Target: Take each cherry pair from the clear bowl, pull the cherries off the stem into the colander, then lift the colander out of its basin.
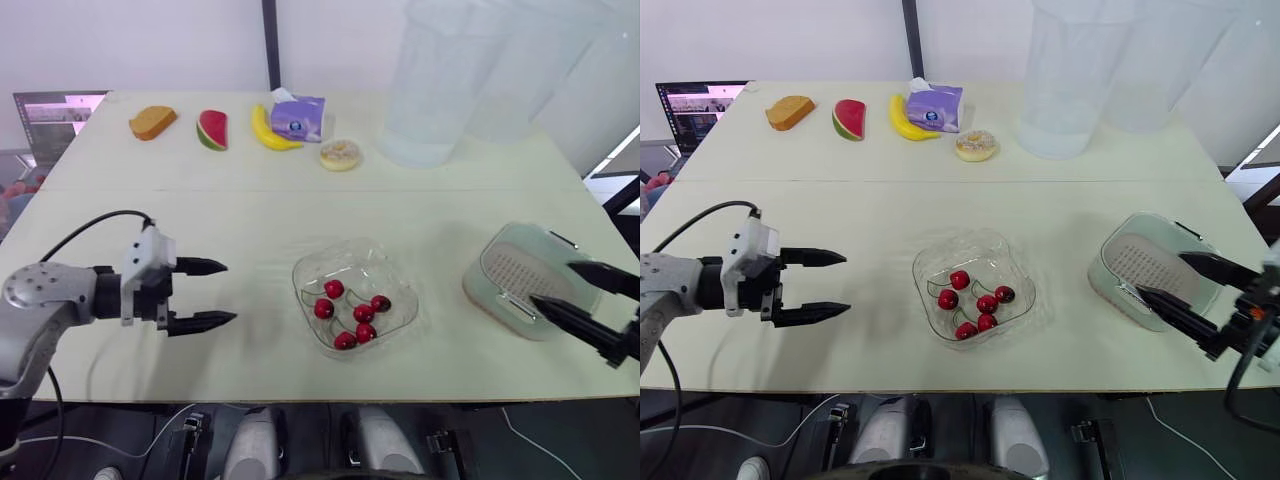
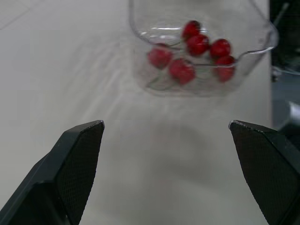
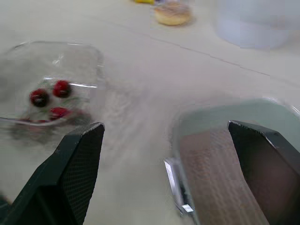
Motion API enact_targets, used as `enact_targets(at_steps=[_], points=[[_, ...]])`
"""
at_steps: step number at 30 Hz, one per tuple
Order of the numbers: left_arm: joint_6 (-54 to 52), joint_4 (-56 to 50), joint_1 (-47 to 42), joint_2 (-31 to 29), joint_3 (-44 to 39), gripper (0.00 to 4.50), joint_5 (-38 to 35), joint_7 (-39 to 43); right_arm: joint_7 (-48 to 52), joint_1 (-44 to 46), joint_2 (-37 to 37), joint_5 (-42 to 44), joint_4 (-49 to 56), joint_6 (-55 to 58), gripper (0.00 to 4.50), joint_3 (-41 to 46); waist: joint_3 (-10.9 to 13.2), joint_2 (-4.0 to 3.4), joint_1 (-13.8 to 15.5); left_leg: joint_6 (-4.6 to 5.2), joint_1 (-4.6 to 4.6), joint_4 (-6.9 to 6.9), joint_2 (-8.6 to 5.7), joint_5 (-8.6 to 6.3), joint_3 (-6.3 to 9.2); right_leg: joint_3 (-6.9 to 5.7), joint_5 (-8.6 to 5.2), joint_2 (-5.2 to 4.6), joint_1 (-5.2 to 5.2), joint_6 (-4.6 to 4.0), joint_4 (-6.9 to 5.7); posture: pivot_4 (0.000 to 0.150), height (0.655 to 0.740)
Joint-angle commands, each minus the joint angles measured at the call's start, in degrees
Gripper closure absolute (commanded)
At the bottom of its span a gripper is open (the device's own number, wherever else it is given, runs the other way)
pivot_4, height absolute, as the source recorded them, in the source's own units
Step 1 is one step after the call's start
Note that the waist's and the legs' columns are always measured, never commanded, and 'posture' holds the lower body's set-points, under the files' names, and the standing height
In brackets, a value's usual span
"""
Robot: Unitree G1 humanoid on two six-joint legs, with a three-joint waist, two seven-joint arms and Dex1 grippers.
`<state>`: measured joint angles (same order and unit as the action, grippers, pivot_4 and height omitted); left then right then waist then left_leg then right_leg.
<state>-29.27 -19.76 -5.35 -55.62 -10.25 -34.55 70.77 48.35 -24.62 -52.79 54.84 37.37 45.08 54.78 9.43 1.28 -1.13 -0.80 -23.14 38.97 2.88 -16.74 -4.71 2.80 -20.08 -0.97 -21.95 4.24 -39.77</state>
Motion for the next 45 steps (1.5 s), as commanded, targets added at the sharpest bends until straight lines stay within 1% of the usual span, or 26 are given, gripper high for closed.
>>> enact_targets(at_steps=[1,4,7,10,12,14,17,20,23,26,29,34,41,45], points=[[-1.40,-3.67,-1.24,-1.18,-0.11,0.00,-2.31,0.84,-1.16,2.86,-4.93,4.67,5.81,2.75,0.05,-2.59,0.01,0.01,0.05,0.00,0.00,0.00,0.00,0.00,0.00,0.00,0.00,0.00,0.01,0.00,0.00,0.150,0.7400],[-2.90,-5.55,-2.95,-2.31,0.87,0.00,-3.18,1.60,-4.33,10.60,-12.13,8.37,8.20,4.55,0.05,-10.95,0.02,0.03,0.05,0.00,-0.03,0.02,0.00,0.00,0.04,0.00,0.00,0.04,0.00,0.00,0.01,0.150,0.7400],[-3.72,-5.85,-5.39,-3.98,1.66,0.00,-3.28,2.80,-6.32,21.00,-19.94,5.08,8.85,4.47,0.05,-25.14,0.03,0.02,-0.02,0.01,-0.03,0.05,0.00,0.00,0.05,0.00,0.00,0.04,-0.02,0.01,0.01,0.150,0.7400],[-3.68,-5.57,-7.04,-5.01,2.28,0.00,-2.94,3.70,-7.73,32.75,-22.86,2.14,8.27,5.47,0.05,-38.68,0.04,0.01,0.03,0.01,-0.21,0.06,0.01,0.01,0.06,-0.01,0.00,0.03,-0.26,0.01,0.01,0.150,0.7400],[-4.87,-6.24,-8.33,-6.17,2.53,0.00,-3.52,4.32,-6.27,45.55,-21.77,-3.54,7.13,8.39,0.05,-51.65,0.10,-0.04,-0.06,0.01,-0.29,0.10,0.00,0.01,0.04,-0.01,0.00,0.01,-0.37,0.01,-0.01,0.150,0.7400],[-5.90,-7.10,-9.15,-6.89,2.54,0.00,-4.27,4.69,-3.87,55.46,-20.32,-9.56,5.38,10.56,0.05,-61.44,0.13,-0.08,-0.18,0.02,-0.34,0.13,0.00,0.01,0.02,0.00,0.01,-0.01,-0.47,-0.01,-0.02,0.150,0.7400],[-6.60,-7.74,-10.58,-6.49,2.69,0.00,-4.95,3.86,-1.54,67.47,-15.50,-15.00,0.94,14.68,0.05,-71.32,0.14,-0.10,-0.14,0.02,-0.34,0.10,0.00,0.01,0.01,0.00,0.00,-0.03,-0.50,-0.03,-0.02,0.150,0.7400],[-6.58,-7.54,-10.84,-6.05,2.78,0.00,-4.74,3.44,2.59,74.29,-12.14,-18.93,-1.24,16.62,0.05,-78.50,0.15,-0.10,-0.09,0.02,-0.40,0.12,0.00,0.01,-0.02,0.01,0.00,-0.02,-0.61,-0.03,-0.12,0.150,0.7400],[-6.11,-7.21,-10.86,-5.71,3.14,0.00,-4.15,3.16,6.70,79.41,-9.33,-23.83,-3.88,17.10,0.05,-85.85,0.15,-0.10,-0.01,0.03,-0.44,0.12,0.01,0.01,-0.02,0.00,-0.01,-0.02,-0.67,-0.04,-0.16,0.150,0.7400],[-6.16,-7.04,-11.03,-5.07,3.39,0.00,-4.36,2.90,11.53,83.89,-7.49,-31.70,-8.09,15.07,0.05,-94.87,0.15,-0.11,-0.05,0.03,-0.44,0.18,-0.01,0.01,-0.06,0.02,-0.01,-0.05,-0.70,-0.04,-0.22,0.150,0.7400],[-5.93,-6.95,-11.14,-4.38,3.93,0.00,-4.18,2.36,14.85,86.37,-5.27,-36.71,-11.25,13.81,0.05,-99.96,0.15,-0.11,-0.06,0.03,-0.43,0.22,-0.01,0.02,-0.06,0.01,0.00,-0.05,-0.71,-0.04,-0.27,0.150,0.7400],[-6.29,-7.42,-11.26,-3.80,3.93,0.00,-4.67,1.63,19.10,87.72,-3.86,-43.00,-12.23,12.98,0.05,-104.88,0.15,-0.11,-0.05,0.03,-0.44,0.20,0.00,0.02,-0.06,0.01,0.00,-0.05,-0.75,-0.04,-0.32,0.150,0.7400],[-6.69,-8.00,-11.56,-2.97,4.12,0.00,-5.29,0.32,21.01,87.12,-1.85,-50.94,-14.25,12.95,0.05,-108.94,0.15,-0.11,-0.06,0.03,-0.43,0.21,-0.01,0.02,-0.06,0.00,0.00,-0.07,-0.74,-0.04,-0.34,0.150,0.7400],[-7.07,-8.34,-11.66,-2.64,4.11,0.00,-5.63,-0.25,21.77,86.48,-0.53,-53.60,-15.11,13.45,0.05,-110.16,0.15,-0.11,-0.09,0.03,-0.44,0.22,-0.02,0.02,-0.06,0.00,0.00,-0.08,-0.74,-0.04,-0.34,0.150,0.7400]])
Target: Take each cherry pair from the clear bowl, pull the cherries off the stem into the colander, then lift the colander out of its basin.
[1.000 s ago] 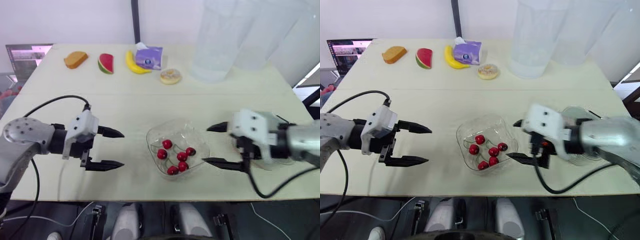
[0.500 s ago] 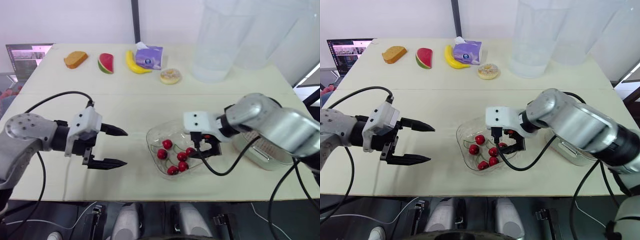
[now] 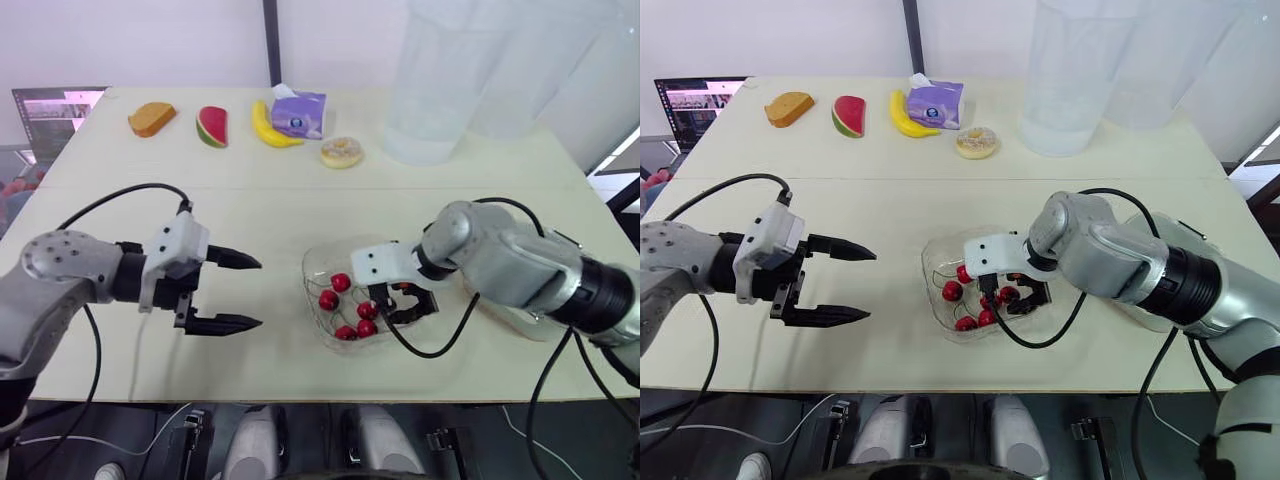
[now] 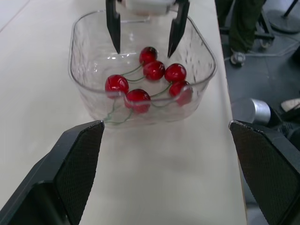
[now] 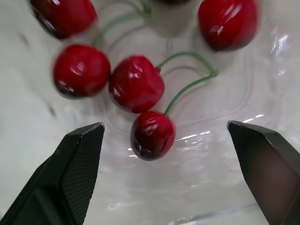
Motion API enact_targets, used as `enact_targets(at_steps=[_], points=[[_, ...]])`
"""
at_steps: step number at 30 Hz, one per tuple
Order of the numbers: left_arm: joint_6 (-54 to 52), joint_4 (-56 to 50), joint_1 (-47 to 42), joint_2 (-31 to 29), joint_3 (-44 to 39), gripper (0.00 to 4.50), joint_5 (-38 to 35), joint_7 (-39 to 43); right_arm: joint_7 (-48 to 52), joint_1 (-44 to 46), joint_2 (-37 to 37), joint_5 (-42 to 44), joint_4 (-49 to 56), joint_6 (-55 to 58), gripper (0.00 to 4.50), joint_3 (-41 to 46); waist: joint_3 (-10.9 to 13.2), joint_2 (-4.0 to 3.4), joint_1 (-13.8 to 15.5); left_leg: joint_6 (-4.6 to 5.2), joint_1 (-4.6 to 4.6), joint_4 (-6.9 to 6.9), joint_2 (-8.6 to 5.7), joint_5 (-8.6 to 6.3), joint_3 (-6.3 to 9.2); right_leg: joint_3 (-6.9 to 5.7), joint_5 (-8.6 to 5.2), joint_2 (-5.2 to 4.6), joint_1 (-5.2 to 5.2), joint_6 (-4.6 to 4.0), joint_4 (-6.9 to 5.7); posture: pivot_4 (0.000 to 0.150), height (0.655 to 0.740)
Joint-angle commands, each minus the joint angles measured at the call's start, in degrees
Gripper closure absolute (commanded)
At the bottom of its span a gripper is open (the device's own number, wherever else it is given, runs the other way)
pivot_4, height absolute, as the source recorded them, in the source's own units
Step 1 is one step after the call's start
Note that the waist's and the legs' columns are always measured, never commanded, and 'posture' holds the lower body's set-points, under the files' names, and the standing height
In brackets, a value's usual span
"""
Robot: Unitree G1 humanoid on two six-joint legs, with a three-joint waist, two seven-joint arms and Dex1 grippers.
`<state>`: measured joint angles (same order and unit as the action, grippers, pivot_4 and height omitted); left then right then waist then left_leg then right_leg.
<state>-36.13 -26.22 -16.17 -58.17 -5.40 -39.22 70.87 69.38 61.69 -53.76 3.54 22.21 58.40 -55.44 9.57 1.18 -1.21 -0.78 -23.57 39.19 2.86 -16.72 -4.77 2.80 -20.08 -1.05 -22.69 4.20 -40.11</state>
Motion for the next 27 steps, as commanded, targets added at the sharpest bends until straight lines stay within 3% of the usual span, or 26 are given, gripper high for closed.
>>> enact_targets(at_steps=[1,7,8,9,14,15,17,27], points=[[-0.44,-1.92,-1.04,0.00,-0.74,0.00,-1.25,-0.57,1.06,0.04,0.58,-3.12,-0.32,0.12,0.05,-0.43,0.00,0.00,-0.02,0.00,0.00,0.00,0.00,0.00,0.00,0.00,0.00,0.00,0.00,0.00,0.00,0.150,0.7400],[-1.55,-2.18,-1.37,0.23,-0.90,0.00,-2.36,-1.21,3.14,-1.40,0.79,-6.90,-1.34,-0.55,0.05,-2.21,0.00,0.00,-0.02,0.00,0.02,0.00,0.00,0.00,0.00,0.00,0.00,0.00,0.02,0.00,-0.01,0.150,0.7400],[-1.61,-2.24,-1.34,0.19,-0.84,0.00,-2.49,-1.26,3.40,-1.66,1.03,-7.30,-1.35,-0.62,0.58,-2.35,0.00,0.00,-0.02,0.00,0.02,0.01,0.00,0.00,0.00,0.00,0.00,0.00,0.02,0.00,-0.01,0.150,0.7400],[-1.63,-2.27,-1.33,0.17,-0.79,0.00,-2.59,-1.30,3.65,-1.88,1.23,-7.68,-1.38,-0.68,0.81,-2.39,0.00,0.00,-0.02,0.00,0.02,0.00,0.00,0.00,0.01,-0.01,0.00,0.01,0.01,0.00,-0.01,0.150,0.7400],[-2.45,-2.11,-2.07,0.41,-0.77,0.00,-3.26,-1.64,4.77,-2.56,2.42,-9.62,-1.61,-1.75,3.35,-2.07,0.00,0.00,-0.04,0.00,0.02,0.01,0.00,0.00,0.01,-0.01,0.00,0.01,0.03,0.00,-0.01,0.150,0.7400],[-2.57,-2.10,-2.13,0.44,-0.77,0.00,-3.33,-1.72,4.87,-2.59,2.74,-9.88,-1.66,-1.81,3.67,-1.79,0.00,0.00,-0.07,-0.01,0.03,0.01,0.00,0.00,0.01,-0.01,0.00,0.02,0.03,0.00,-0.01,0.150,0.7400],[-2.61,-2.14,-2.15,0.46,-0.66,0.00,-3.33,-1.83,5.00,-2.48,3.57,-10.05,-1.61,-1.66,3.83,-0.74,-0.01,0.01,-0.21,-0.01,0.03,0.01,0.00,0.01,0.01,-0.01,0.00,0.03,0.03,0.00,-0.02,0.150,0.7400],[-2.78,-2.19,-2.74,0.77,0.11,0.00,-3.35,-2.30,7.76,1.86,2.17,-8.21,3.66,1.89,3.84,7.94,0.00,0.00,-1.29,-0.02,0.04,0.00,0.00,0.01,0.02,-0.01,0.00,0.02,0.03,0.00,-0.05,0.150,0.7400]])
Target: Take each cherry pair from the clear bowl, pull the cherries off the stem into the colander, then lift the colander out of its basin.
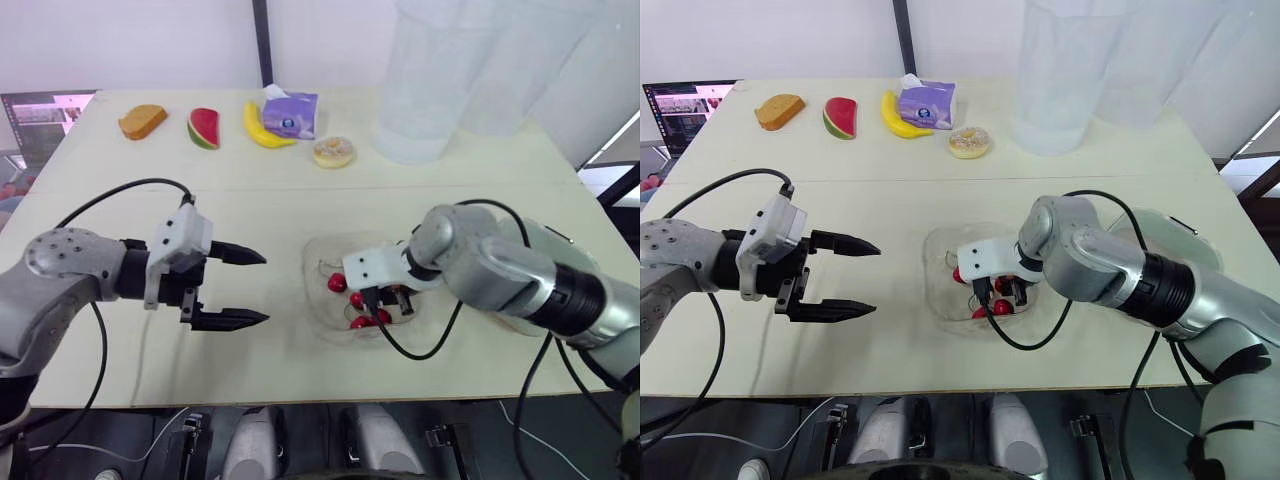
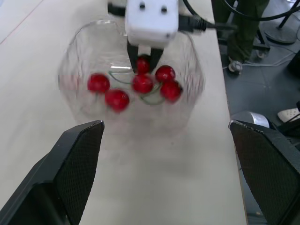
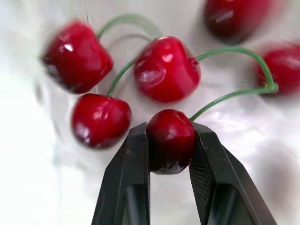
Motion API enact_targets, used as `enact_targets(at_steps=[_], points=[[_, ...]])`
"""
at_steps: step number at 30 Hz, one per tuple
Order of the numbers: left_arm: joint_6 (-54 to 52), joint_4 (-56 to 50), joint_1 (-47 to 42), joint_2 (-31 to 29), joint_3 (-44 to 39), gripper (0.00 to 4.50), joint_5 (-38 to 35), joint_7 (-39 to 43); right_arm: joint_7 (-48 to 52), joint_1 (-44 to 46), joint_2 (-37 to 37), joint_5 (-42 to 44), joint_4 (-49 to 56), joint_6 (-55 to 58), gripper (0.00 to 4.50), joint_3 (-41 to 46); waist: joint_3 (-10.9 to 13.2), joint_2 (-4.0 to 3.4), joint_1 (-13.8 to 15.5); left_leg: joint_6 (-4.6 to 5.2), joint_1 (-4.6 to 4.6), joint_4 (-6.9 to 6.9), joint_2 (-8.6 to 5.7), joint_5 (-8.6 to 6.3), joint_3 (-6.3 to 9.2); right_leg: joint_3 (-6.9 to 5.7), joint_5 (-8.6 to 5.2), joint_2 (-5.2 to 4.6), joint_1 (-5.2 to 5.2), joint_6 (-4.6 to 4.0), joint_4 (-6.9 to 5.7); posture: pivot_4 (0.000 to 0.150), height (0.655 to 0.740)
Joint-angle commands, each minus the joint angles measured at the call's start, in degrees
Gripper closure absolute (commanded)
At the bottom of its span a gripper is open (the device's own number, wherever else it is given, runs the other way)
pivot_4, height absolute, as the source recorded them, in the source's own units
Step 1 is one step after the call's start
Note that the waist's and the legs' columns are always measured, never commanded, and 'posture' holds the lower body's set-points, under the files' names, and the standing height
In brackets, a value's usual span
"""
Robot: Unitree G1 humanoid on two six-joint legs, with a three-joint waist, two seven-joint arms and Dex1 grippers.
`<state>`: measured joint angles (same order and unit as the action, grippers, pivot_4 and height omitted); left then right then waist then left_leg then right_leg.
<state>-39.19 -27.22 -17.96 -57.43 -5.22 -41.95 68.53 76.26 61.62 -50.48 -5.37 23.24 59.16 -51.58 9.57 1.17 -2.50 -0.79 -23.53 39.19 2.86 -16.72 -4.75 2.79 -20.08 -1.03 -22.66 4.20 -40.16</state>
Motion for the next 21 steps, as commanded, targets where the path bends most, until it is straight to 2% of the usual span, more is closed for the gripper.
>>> enact_targets(at_steps=[1,9,12,15,18,21], points=[[0.33,-1.16,-0.95,0.07,-0.05,0.00,-0.57,0.15,0.98,2.11,-1.65,0.82,3.05,1.43,3.84,5.04,0.00,0.00,-0.02,0.00,0.00,0.00,0.00,0.00,0.01,-0.01,0.00,0.00,0.00,0.00,0.00,0.150,0.7400],[-0.95,0.27,-3.09,1.79,0.79,0.00,-1.26,-0.99,-0.31,0.44,-4.71,4.63,10.05,6.78,3.84,12.86,0.00,0.00,0.00,0.00,0.00,0.00,-0.02,0.00,0.01,-0.01,0.00,-0.03,0.02,0.00,0.00,0.150,0.7400],[-9.93,4.31,-9.55,8.83,-0.16,0.00,-7.57,-11.22,-6.64,-4.69,-5.41,2.71,14.56,5.77,3.84,15.67,-0.01,0.01,0.46,0.00,0.00,0.00,-0.02,0.00,0.04,-0.02,0.00,-0.03,0.04,0.00,-0.01,0.150,0.7400],[-17.71,5.57,-13.51,11.01,1.88,0.00,-7.58,-17.92,-13.64,-9.55,-4.47,0.72,15.88,3.91,3.84,18.68,-0.01,0.03,0.36,0.01,0.00,0.08,-0.06,0.00,0.10,-0.06,0.01,-0.04,0.13,0.03,0.00,0.150,0.7400],[-24.91,9.30,-18.44,17.49,1.74,0.00,-10.37,-25.92,-19.45,-17.29,-6.05,-1.22,18.71,-0.92,3.84,22.45,-0.02,0.03,0.38,0.00,0.00,0.07,-0.07,0.00,0.10,-0.04,0.01,-0.04,0.12,0.03,-0.03,0.150,0.7400],[-30.18,11.92,-21.55,22.79,1.33,0.00,-12.74,-30.37,-22.94,-23.59,-7.47,-2.78,21.58,-6.64,3.84,25.29,-0.02,0.03,0.37,-0.08,-0.02,0.07,-0.07,0.05,0.12,-0.05,0.01,-0.02,0.11,0.03,-0.02,0.150,0.7400]])
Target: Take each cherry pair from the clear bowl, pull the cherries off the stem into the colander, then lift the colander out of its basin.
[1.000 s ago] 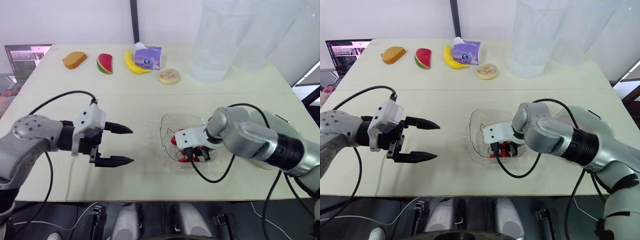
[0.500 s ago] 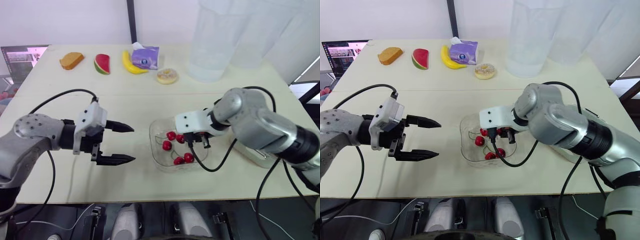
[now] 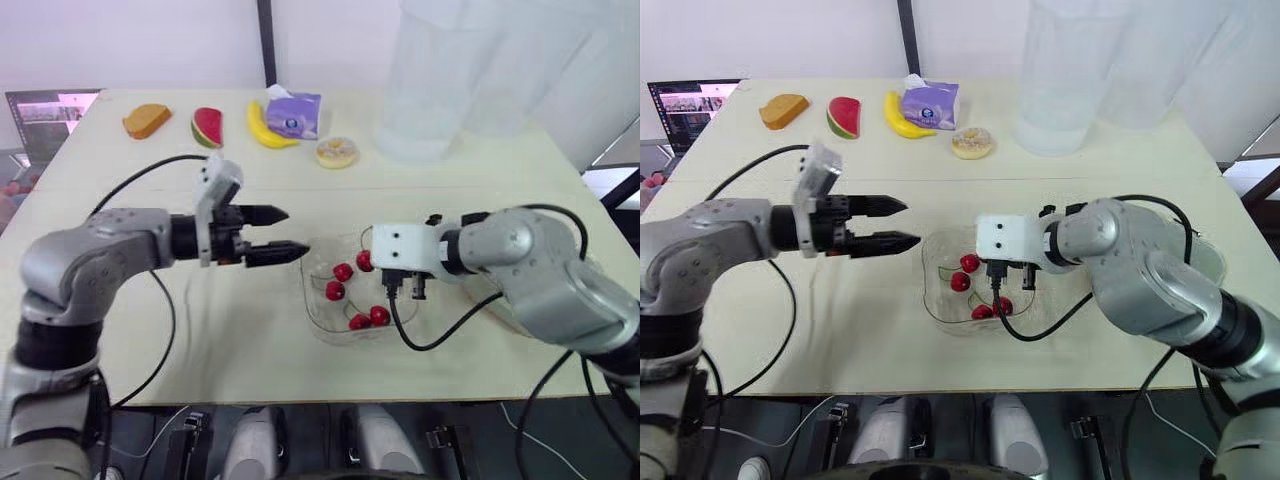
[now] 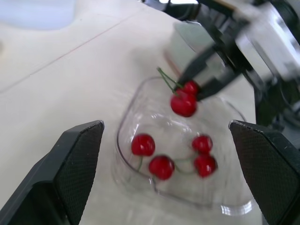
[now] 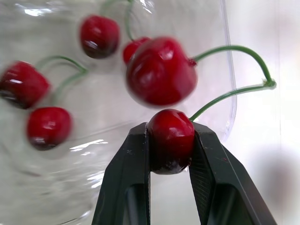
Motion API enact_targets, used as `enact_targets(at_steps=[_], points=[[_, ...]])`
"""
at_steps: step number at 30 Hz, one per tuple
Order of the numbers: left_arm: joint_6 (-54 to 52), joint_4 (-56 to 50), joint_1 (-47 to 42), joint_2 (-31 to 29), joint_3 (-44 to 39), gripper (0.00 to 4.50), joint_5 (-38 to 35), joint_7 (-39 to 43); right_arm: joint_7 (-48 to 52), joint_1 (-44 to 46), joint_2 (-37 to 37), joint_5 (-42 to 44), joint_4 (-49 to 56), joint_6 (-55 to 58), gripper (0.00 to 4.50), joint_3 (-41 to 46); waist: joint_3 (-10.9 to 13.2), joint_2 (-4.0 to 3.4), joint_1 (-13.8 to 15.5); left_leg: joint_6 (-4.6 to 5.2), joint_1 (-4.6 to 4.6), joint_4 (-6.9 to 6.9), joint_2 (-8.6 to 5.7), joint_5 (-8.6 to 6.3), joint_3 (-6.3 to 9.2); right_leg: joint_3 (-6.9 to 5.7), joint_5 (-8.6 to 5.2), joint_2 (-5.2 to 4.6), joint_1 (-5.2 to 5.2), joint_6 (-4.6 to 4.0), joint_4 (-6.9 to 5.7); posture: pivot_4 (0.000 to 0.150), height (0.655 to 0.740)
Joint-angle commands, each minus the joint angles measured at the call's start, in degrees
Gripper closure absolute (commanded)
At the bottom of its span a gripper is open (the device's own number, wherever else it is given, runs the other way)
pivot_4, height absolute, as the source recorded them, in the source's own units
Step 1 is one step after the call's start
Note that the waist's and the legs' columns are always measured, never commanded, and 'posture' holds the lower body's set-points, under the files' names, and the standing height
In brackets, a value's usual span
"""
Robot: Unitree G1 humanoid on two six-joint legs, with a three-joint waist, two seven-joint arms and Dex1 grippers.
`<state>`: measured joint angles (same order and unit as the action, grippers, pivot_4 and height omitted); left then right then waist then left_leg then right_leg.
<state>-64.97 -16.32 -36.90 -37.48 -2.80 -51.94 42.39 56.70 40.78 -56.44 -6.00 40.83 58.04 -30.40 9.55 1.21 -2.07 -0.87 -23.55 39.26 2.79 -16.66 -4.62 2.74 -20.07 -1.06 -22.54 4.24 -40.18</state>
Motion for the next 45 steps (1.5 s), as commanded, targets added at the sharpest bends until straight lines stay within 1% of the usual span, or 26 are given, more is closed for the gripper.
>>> enact_targets(at_steps=[1,4,7,11,16,19,25,31,34,36,40,41,45], points=[[-5.42,1.79,-3.36,4.31,-1.12,0.00,-2.86,-5.76,-4.10,-4.32,-1.84,-2.46,4.55,-7.06,3.84,4.87,0.00,0.00,-0.05,-0.12,0.00,0.00,0.00,0.07,0.00,0.00,0.00,0.00,-0.01,0.00,0.00,0.150,0.7400],[-8.80,2.76,-4.90,8.07,-2.13,0.00,-5.27,-8.31,-5.00,-7.79,-2.84,-3.40,5.24,-11.56,3.84,6.42,0.00,0.01,-0.47,-0.30,0.03,0.01,0.01,0.17,0.00,0.03,0.00,0.05,0.02,0.00,0.00,0.150,0.7400],[-13.15,3.75,-6.63,12.94,-2.19,0.00,-9.07,-10.80,-6.09,-7.73,-1.87,-4.89,5.13,-17.05,3.84,7.29,0.00,0.00,-0.39,-0.49,0.07,0.00,0.04,0.28,0.03,0.05,0.00,0.11,0.04,0.00,-0.01,0.150,0.7400],[-14.59,4.45,-7.40,14.99,-1.83,0.00,-9.57,-11.46,-6.05,-7.26,-0.85,-6.56,3.94,-20.64,3.84,7.42,0.00,0.00,-0.37,-0.54,0.08,0.00,0.03,0.31,0.05,0.05,0.00,0.12,0.05,0.00,-0.02,0.150,0.7400],[-15.06,8.33,-8.57,19.45,-3.60,0.00,-10.54,-14.44,-5.20,-6.63,0.61,-7.70,3.03,-22.65,3.84,7.95,0.00,0.00,-0.09,-0.52,0.12,0.00,0.02,0.35,0.06,0.04,0.00,0.11,0.13,0.00,-0.01,0.150,0.7400],[-14.81,12.04,-9.97,21.50,-6.51,0.00,-11.05,-17.09,-4.50,-6.99,0.88,-7.97,3.24,-22.61,3.84,8.58,0.00,0.00,0.07,-0.51,0.12,0.00,0.02,0.36,0.06,0.04,0.00,0.11,0.12,0.00,-0.01,0.150,0.7400],[-14.43,14.64,-11.13,23.07,-6.98,0.00,-10.36,-17.80,-3.47,-7.10,1.50,-8.11,3.72,-21.94,3.84,9.15,0.00,0.00,0.04,-0.51,0.12,-0.01,0.02,0.38,0.06,0.04,0.00,0.11,0.13,0.00,-0.01,0.150,0.7400],[-15.56,13.01,-9.49,23.97,-6.29,0.00,-11.10,-18.08,-2.77,-6.69,2.13,-8.38,3.63,-21.72,3.84,9.27,0.00,0.00,0.01,-0.53,0.13,-0.01,0.02,0.39,0.07,0.04,0.00,0.11,0.13,0.00,-0.01,0.150,0.7400],[-15.37,13.50,-9.59,24.50,-6.97,0.87,-10.85,-18.77,-2.52,-6.55,2.27,-8.40,3.56,-21.62,3.84,9.54,0.00,0.00,0.02,-0.54,0.13,-0.01,0.02,0.39,0.07,0.04,0.00,0.10,0.13,0.00,-0.01,0.150,0.7400],[-14.88,13.74,-9.69,24.50,-7.00,1.87,-10.51,-18.83,-2.37,-6.51,2.25,-8.41,3.43,-21.71,3.84,9.73,0.00,0.00,0.02,-0.54,0.13,-0.01,0.02,0.39,0.07,0.04,0.00,0.10,0.13,0.00,-0.01,0.150,0.7400],[-14.30,15.02,-10.34,24.48,-7.50,4.02,-10.25,-18.93,-2.04,-6.47,2.36,-8.33,3.37,-21.79,3.84,10.06,0.00,0.00,0.02,-0.54,0.13,-0.01,0.02,0.39,0.07,0.04,0.00,0.10,0.13,0.00,-0.01,0.150,0.7400],[-14.38,14.98,-10.33,24.29,-7.37,4.45,-10.24,-18.65,-1.95,-6.43,2.35,-8.30,3.35,-21.80,3.84,10.15,0.00,0.00,0.02,-0.54,0.13,-0.01,0.01,0.39,0.07,0.04,0.00,0.10,0.13,0.00,-0.01,0.150,0.7400],[-14.76,14.76,-10.05,23.98,-7.48,4.45,-10.52,-18.41,-1.73,-6.33,2.39,-8.35,3.33,-21.85,3.84,10.30,0.00,0.00,0.01,-0.54,0.13,-0.01,0.02,0.39,0.07,0.04,0.00,0.10,0.13,0.00,-0.01,0.150,0.7400]])
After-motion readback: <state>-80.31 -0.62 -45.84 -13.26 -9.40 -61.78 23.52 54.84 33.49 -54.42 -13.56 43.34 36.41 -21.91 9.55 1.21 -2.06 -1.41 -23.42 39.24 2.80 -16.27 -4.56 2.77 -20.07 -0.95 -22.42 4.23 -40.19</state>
